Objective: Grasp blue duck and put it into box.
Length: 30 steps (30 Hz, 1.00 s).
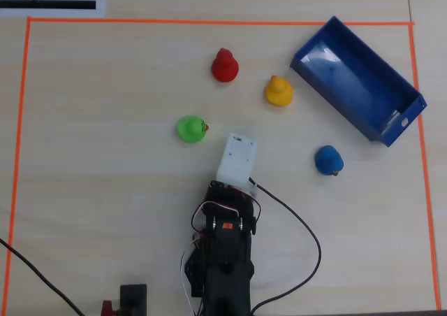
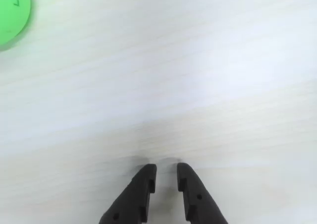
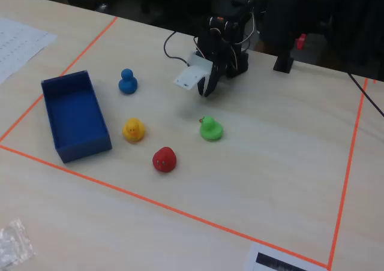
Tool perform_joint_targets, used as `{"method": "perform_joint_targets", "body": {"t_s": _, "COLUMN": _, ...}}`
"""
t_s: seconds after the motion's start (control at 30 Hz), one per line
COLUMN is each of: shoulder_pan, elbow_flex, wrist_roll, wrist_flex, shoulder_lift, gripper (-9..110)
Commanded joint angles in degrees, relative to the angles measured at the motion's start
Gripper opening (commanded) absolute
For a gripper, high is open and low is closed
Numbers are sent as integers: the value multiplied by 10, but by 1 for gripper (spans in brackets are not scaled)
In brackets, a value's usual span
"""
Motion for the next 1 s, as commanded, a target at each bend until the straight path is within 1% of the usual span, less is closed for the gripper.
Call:
{"method": "perform_joint_targets", "body": {"t_s": 0.0, "shoulder_pan": 0, "elbow_flex": -2, "wrist_roll": 0, "wrist_flex": 12, "shoulder_lift": -4, "gripper": 3}}
{"method": "perform_joint_targets", "body": {"t_s": 0.33, "shoulder_pan": 0, "elbow_flex": -2, "wrist_roll": 4, "wrist_flex": 12, "shoulder_lift": -4, "gripper": 3}}
{"method": "perform_joint_targets", "body": {"t_s": 0.47, "shoulder_pan": 0, "elbow_flex": -2, "wrist_roll": 9, "wrist_flex": 12, "shoulder_lift": -4, "gripper": 0}}
{"method": "perform_joint_targets", "body": {"t_s": 0.53, "shoulder_pan": 18, "elbow_flex": -3, "wrist_roll": 7, "wrist_flex": -3, "shoulder_lift": -4, "gripper": 0}}
{"method": "perform_joint_targets", "body": {"t_s": 0.63, "shoulder_pan": 147, "elbow_flex": -55, "wrist_roll": -28, "wrist_flex": -75, "shoulder_lift": -25, "gripper": 0}}
{"method": "perform_joint_targets", "body": {"t_s": 0.7, "shoulder_pan": 249, "elbow_flex": -117, "wrist_roll": -52, "wrist_flex": -149, "shoulder_lift": -88, "gripper": 1}}
{"method": "perform_joint_targets", "body": {"t_s": 0.8, "shoulder_pan": 366, "elbow_flex": -192, "wrist_roll": -72, "wrist_flex": -272, "shoulder_lift": -185, "gripper": 4}}
{"method": "perform_joint_targets", "body": {"t_s": 0.9, "shoulder_pan": 452, "elbow_flex": -245, "wrist_roll": -94, "wrist_flex": -361, "shoulder_lift": -266, "gripper": 8}}
{"method": "perform_joint_targets", "body": {"t_s": 0.97, "shoulder_pan": 490, "elbow_flex": -277, "wrist_roll": -109, "wrist_flex": -372, "shoulder_lift": -316, "gripper": 10}}
